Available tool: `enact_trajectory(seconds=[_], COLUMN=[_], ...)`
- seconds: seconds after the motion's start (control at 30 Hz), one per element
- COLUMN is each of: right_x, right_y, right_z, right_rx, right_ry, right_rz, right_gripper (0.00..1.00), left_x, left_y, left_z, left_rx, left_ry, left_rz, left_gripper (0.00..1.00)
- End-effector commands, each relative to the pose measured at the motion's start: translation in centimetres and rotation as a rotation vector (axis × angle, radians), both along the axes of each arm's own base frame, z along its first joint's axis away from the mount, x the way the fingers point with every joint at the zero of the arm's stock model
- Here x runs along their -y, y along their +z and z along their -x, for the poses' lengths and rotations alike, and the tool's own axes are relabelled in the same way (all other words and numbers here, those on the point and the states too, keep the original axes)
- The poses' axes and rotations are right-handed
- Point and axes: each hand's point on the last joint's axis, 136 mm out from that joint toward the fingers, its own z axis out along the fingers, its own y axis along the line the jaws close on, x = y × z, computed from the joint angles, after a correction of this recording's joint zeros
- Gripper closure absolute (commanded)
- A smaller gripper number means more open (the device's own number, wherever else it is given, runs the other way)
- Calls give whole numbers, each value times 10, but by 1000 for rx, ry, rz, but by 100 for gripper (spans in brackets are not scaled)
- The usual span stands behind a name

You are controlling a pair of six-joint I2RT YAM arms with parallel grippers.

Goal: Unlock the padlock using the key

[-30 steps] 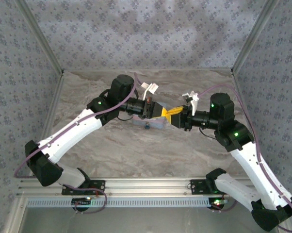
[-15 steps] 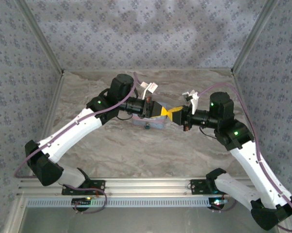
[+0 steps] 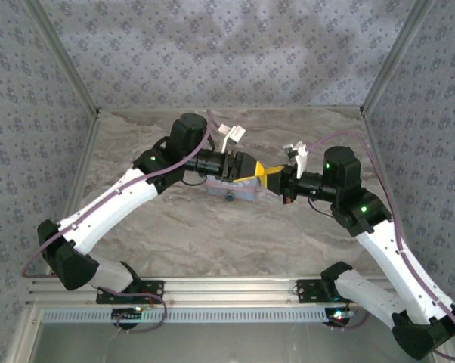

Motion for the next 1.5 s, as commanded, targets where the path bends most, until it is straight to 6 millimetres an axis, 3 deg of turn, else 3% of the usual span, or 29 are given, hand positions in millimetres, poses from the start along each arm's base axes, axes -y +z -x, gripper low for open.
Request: enact_trajectory(seconds=[0.0,0.2,0.37,0.53,0.63,0.77,1.2,1.47], right_x=[2,6,9,13,14,15,1,-5], right_y=[26,46,60,72,72,72,71,67], right_z=[-4,-23,-27,-17,-13,-15,-10,-12], right_rx=[48,18,-18,-26,-20,-28,-53,-64], right_ry=[-47,-154,-201,-196,-203,-208,-144,-131], right_rz=[-89,-266,-449,-578,-589,-607,-623,-622], right_gripper=[100,100,100,100,100,100,100,100], left_x=[-20,-35,-33,-28,-29,-25,-18,-14], left_y=[15,2,15,32,35,41,55,58], left_z=[-14,-27,-18,-5,0,10,16,18], left_rx=[76,116,201,302,326,330,344,335], left_ry=[122,261,254,235,227,162,117,89], left_rz=[49,132,256,367,384,399,431,442], left_gripper=[32,27,29,28,31,42,43,62])
